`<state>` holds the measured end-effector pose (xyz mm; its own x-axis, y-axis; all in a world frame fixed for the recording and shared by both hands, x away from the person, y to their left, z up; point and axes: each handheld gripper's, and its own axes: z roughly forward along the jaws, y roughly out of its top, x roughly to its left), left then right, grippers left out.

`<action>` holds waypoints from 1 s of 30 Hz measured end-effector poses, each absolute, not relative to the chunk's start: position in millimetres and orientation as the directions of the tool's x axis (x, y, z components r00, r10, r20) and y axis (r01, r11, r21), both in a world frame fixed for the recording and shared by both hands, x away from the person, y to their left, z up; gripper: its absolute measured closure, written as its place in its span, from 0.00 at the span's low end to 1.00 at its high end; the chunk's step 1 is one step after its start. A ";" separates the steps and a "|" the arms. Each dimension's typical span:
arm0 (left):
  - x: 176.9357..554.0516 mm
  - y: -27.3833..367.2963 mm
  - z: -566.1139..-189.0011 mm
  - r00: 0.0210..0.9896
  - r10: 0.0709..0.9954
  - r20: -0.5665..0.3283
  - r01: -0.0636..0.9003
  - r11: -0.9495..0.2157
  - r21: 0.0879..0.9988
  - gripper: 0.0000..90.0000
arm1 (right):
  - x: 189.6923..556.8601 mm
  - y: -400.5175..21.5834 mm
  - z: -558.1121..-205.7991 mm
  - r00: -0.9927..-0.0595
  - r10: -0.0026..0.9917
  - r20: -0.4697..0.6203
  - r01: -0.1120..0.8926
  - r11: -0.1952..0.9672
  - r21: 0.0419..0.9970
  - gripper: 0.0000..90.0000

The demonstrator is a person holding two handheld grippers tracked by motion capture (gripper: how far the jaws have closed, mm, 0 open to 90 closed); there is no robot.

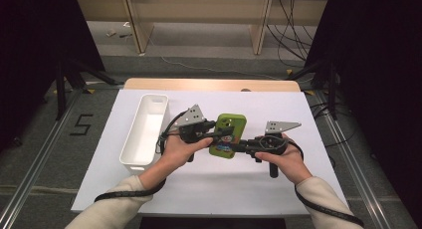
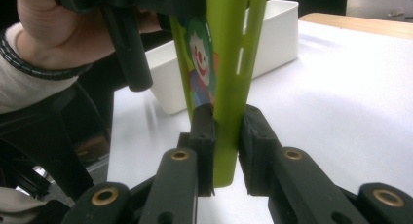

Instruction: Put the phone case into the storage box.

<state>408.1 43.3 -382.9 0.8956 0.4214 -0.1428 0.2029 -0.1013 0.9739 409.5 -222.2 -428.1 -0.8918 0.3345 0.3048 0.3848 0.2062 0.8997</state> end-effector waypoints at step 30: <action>403.9 36.1 -370.7 0.753 0.652 -0.092 0.212 -0.108 0.971 0.01 | 402.7 -208.2 -420.1 -0.755 0.634 0.167 0.400 0.244 0.884 0.88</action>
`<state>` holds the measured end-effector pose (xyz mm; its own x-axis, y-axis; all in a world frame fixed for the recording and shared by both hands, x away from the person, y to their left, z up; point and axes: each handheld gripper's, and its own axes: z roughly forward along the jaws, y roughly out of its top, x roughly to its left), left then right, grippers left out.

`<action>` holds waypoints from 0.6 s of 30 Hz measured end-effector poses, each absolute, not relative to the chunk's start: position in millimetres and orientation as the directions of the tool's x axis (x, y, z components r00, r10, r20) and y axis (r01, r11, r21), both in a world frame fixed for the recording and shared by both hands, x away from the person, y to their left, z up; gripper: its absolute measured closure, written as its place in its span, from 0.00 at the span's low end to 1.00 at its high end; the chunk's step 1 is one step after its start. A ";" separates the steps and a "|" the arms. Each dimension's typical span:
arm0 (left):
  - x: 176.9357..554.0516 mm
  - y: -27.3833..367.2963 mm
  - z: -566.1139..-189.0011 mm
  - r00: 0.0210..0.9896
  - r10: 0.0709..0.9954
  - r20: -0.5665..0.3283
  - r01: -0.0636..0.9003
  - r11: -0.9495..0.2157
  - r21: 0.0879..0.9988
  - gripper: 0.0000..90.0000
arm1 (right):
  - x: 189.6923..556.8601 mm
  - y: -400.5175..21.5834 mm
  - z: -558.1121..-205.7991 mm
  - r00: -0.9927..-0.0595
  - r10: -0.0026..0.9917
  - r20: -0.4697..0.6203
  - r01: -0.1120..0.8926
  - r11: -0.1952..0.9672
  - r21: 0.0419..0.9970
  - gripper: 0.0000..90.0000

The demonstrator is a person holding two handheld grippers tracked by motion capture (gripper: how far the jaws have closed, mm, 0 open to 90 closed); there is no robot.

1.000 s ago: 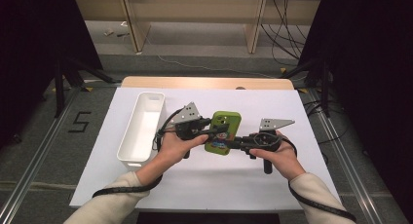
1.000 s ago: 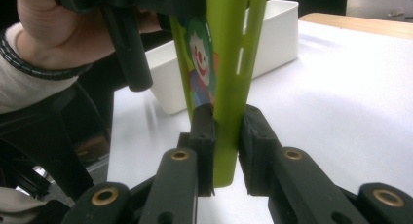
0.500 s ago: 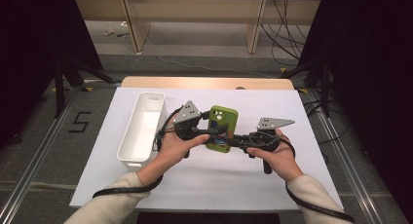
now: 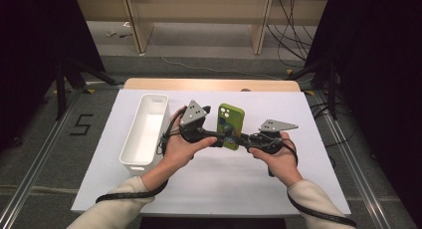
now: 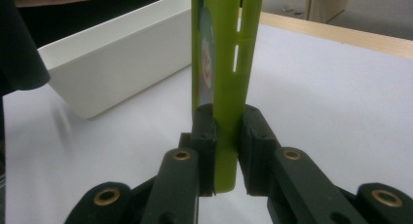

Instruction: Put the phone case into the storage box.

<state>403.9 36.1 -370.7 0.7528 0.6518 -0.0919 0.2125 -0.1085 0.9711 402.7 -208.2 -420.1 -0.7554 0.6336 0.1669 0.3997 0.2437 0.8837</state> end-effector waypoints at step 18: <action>408.2 21.8 -367.4 0.707 0.703 -0.083 0.213 -0.099 0.972 0.00 | 398.5 -190.6 -423.2 -0.749 0.642 0.164 0.403 0.244 0.882 0.88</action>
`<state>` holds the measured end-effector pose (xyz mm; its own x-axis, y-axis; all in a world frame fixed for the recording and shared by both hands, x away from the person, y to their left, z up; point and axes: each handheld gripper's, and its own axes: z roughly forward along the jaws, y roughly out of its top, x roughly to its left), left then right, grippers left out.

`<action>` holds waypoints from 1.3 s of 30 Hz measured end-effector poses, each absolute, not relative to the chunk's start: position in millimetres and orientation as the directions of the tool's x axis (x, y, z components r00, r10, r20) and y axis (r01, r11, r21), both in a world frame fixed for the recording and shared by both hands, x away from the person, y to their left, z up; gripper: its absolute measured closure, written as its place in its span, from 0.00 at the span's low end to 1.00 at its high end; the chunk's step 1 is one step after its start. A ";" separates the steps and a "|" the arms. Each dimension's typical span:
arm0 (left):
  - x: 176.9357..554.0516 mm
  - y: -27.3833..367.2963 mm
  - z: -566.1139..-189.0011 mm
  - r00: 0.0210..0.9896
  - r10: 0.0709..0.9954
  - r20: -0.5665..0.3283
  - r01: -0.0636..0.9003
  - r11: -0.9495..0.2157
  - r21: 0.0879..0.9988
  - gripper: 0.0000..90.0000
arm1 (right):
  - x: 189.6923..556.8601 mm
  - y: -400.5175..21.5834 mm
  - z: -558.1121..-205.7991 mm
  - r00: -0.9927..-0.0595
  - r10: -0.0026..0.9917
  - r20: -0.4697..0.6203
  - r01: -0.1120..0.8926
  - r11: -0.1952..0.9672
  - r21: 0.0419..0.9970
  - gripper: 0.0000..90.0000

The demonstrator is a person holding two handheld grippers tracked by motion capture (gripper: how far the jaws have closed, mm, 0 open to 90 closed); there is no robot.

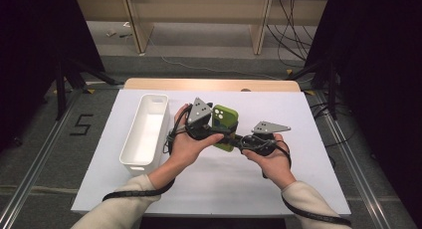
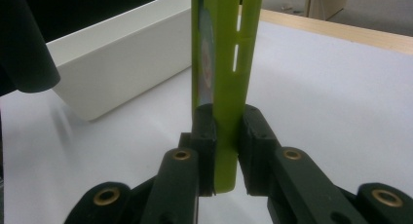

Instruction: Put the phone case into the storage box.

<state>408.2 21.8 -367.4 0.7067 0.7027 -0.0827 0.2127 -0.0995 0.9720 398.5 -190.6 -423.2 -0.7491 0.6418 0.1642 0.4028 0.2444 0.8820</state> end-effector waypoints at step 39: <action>410.5 14.8 -369.7 0.651 0.752 -0.104 0.254 -0.086 0.963 0.16 | 392.7 -184.8 -419.9 -0.738 0.667 0.105 0.365 0.263 0.893 0.88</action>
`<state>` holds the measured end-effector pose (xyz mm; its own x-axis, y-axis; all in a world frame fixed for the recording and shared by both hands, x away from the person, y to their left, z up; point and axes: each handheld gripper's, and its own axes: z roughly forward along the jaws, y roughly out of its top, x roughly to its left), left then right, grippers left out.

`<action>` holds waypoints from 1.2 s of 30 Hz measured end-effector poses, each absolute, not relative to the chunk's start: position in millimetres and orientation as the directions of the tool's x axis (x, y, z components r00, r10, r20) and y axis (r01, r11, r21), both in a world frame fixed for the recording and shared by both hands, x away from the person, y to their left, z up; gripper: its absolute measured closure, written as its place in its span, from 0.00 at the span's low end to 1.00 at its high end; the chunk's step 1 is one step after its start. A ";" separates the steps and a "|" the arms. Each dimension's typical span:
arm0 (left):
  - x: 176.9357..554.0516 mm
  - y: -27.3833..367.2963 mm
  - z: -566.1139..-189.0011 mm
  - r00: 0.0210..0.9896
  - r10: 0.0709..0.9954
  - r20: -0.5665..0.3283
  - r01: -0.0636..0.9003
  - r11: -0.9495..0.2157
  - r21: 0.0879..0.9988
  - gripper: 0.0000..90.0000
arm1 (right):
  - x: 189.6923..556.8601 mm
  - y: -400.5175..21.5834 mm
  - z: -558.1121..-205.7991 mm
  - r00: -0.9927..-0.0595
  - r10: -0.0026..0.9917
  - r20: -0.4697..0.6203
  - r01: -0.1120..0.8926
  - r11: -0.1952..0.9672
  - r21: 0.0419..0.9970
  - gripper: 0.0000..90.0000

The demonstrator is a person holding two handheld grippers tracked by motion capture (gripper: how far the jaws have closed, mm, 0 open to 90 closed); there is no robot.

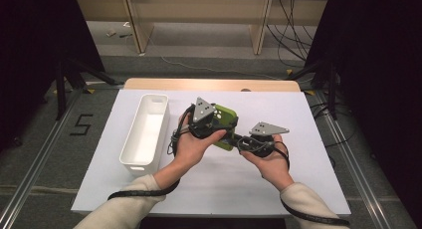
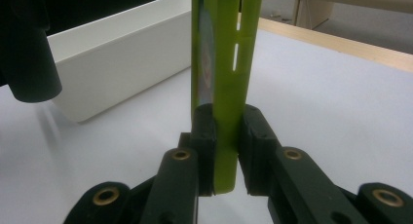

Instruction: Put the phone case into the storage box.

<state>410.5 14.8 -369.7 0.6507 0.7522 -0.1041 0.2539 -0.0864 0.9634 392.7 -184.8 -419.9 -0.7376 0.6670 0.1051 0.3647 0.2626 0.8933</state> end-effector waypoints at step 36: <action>414.5 22.5 -366.8 0.689 0.719 -0.094 0.227 -0.091 0.970 0.18 | 396.4 -187.4 -422.5 -0.736 0.668 0.111 0.356 0.241 0.903 0.43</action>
